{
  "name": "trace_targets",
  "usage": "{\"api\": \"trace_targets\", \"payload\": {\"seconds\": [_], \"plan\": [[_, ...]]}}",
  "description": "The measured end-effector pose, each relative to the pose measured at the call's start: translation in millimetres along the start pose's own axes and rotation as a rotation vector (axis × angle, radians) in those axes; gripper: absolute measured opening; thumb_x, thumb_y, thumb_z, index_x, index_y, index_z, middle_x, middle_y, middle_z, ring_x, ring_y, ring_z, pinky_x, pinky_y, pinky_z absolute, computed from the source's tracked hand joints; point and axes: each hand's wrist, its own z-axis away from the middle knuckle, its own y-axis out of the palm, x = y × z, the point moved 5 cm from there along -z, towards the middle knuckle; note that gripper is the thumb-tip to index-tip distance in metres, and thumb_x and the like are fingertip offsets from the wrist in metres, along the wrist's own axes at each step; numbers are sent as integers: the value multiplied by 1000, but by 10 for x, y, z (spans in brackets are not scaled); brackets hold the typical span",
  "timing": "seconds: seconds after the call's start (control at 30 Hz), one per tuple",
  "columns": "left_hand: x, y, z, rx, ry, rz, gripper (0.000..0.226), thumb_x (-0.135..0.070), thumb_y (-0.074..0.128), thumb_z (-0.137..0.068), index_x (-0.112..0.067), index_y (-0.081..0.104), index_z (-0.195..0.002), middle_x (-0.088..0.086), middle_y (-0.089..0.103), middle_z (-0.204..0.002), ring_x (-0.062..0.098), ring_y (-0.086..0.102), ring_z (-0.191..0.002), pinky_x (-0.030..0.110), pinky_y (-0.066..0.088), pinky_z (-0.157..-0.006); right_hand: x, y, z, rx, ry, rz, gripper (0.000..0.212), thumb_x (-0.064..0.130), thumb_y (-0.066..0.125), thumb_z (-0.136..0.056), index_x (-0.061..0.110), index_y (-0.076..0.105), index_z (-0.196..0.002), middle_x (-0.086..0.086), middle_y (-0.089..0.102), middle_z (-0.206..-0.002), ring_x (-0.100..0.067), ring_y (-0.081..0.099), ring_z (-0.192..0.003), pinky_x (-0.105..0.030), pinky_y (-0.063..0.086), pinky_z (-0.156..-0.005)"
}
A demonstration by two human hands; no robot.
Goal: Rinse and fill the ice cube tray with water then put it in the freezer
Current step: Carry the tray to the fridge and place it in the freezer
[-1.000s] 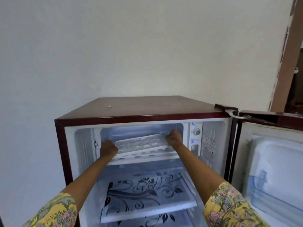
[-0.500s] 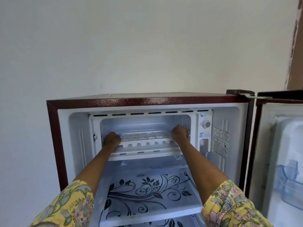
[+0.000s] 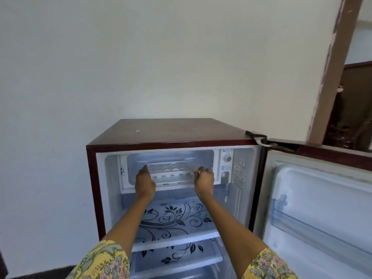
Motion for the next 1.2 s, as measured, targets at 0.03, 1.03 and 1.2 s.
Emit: {"api": "trace_targets", "payload": {"seconds": [0.03,1.03,1.2], "plan": [[-29,-42,182,9,17,-26,59,18,42,-88,4,31,-144,25,50,-130,35,51,-118,38,47,-97,-8,-130,195,12,-3,25,35,25,38,-99,-1,58,-111,-22,58,-108,-36,51,-104,-39,41,-84],[-3801,625,4447,732,1005,-480,79,-41,64,-85,-11,24,-145,11,31,-146,29,28,-138,53,15,-114,-1679,-4566,3360,-476,380,314,51,34,22,-87,1,56,-68,-21,61,-69,-36,56,-67,-40,41,-61],[-3729,517,4618,668,812,-454,75,-40,67,-81,-5,31,-137,13,37,-138,34,30,-136,40,23,-117,-1853,-4696,3828,-332,526,321,33,22,37,-94,3,59,-79,-16,62,-79,-31,56,-77,-42,46,-68]]}}
